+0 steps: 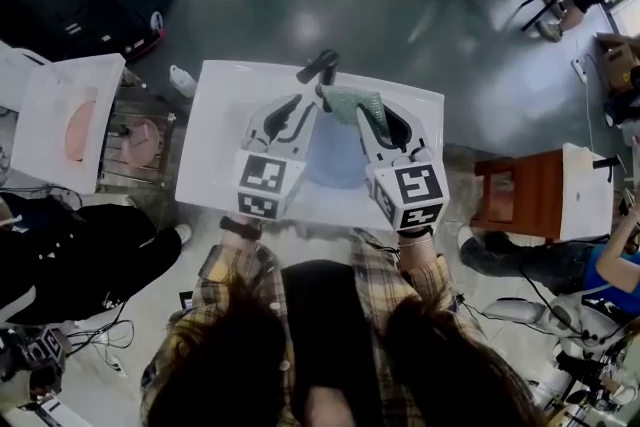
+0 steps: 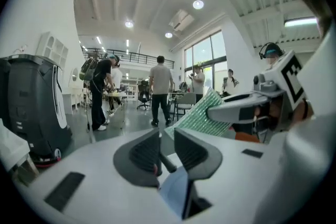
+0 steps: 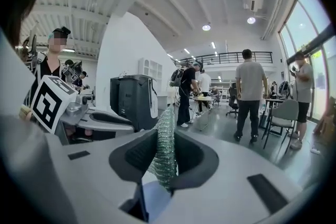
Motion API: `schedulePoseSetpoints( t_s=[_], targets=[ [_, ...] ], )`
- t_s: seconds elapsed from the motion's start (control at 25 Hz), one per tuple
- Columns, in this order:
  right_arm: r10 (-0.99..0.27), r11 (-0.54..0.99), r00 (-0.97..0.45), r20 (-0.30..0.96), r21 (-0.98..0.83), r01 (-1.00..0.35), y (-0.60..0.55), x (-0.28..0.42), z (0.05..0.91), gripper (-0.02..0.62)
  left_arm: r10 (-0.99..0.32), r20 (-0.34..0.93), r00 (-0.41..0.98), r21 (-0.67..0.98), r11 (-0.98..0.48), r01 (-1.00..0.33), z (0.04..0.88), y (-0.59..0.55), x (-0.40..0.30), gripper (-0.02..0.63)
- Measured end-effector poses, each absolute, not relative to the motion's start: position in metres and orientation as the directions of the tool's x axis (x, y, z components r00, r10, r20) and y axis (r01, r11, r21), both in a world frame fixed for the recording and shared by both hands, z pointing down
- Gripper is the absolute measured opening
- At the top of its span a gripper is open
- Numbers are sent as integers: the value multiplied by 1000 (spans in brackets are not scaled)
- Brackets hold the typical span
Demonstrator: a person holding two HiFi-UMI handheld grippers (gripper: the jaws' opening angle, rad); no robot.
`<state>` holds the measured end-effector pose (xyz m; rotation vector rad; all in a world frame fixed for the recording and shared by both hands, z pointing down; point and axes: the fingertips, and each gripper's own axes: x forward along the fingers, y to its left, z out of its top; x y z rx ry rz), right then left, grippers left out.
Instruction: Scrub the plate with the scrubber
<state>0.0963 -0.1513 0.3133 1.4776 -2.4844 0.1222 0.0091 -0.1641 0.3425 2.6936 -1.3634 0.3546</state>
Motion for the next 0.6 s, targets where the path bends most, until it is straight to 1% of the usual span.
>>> schedulePoseSetpoints(
  t_s=[0.16,0.36,0.6],
  targets=[
    [-857,500,-480,186,80,-862,-152,91,285,100,-817,142,559,-39,-569,-821,296,-160,7,72],
    [-853,520,-507,126,109,-847,-148,81,263,100,-830,131,542,-12,-548,-837,276,-154,-1,29],
    [-843,536,-524,120,113,-836,-143,73,257,100,-829,114,547,-17,-552,-833,267,-146,-6,15]
  ],
)
